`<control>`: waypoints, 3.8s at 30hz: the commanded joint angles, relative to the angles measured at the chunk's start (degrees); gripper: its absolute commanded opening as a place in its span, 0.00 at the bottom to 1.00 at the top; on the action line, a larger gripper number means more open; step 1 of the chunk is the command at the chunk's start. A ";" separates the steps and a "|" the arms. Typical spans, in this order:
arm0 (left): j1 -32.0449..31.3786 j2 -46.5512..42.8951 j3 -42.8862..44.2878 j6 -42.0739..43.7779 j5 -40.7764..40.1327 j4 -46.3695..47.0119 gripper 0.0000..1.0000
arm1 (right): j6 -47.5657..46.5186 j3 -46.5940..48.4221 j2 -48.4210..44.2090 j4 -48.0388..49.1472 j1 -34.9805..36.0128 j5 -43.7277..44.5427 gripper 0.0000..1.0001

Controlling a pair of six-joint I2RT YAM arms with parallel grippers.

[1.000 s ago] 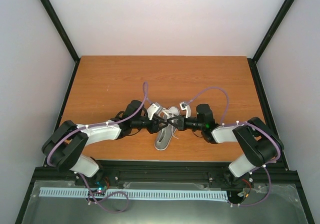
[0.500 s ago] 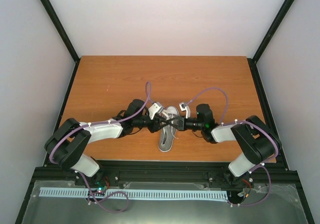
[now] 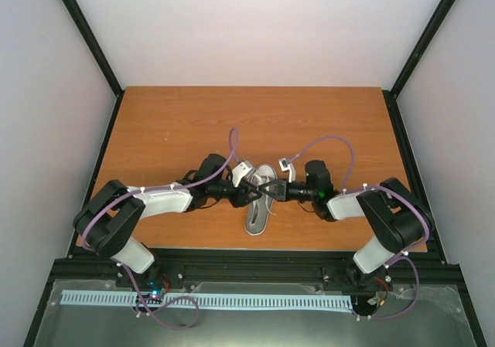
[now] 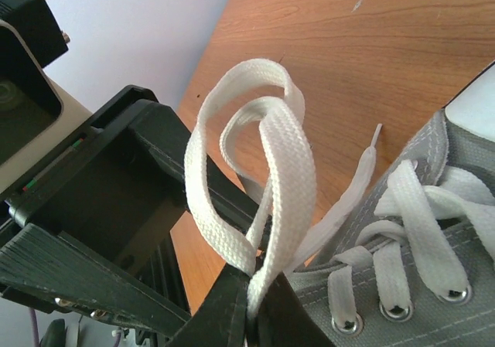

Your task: Tie the shoes

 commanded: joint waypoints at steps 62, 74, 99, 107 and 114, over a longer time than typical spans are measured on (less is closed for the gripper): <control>-0.42 3.20 3.81 -8.09 -0.69 1.34 0.14 | -9.16 -2.59 -1.73 -9.61 -1.95 0.49 0.03; -0.42 3.28 4.54 -9.18 -5.07 1.08 0.19 | -9.48 -2.43 -0.63 -9.25 -1.90 -0.12 0.03; 3.01 -14.40 4.55 -14.39 -11.03 -15.90 0.01 | -11.03 -0.94 -14.32 -28.26 -2.58 17.93 0.03; 8.05 -24.54 8.44 -14.71 -12.42 -32.15 0.01 | -6.77 -1.87 -19.80 -36.41 -6.99 25.72 0.03; 10.10 -24.00 12.03 -14.37 -17.50 -42.09 0.01 | -5.65 -2.05 -24.70 -47.26 -10.05 29.48 0.03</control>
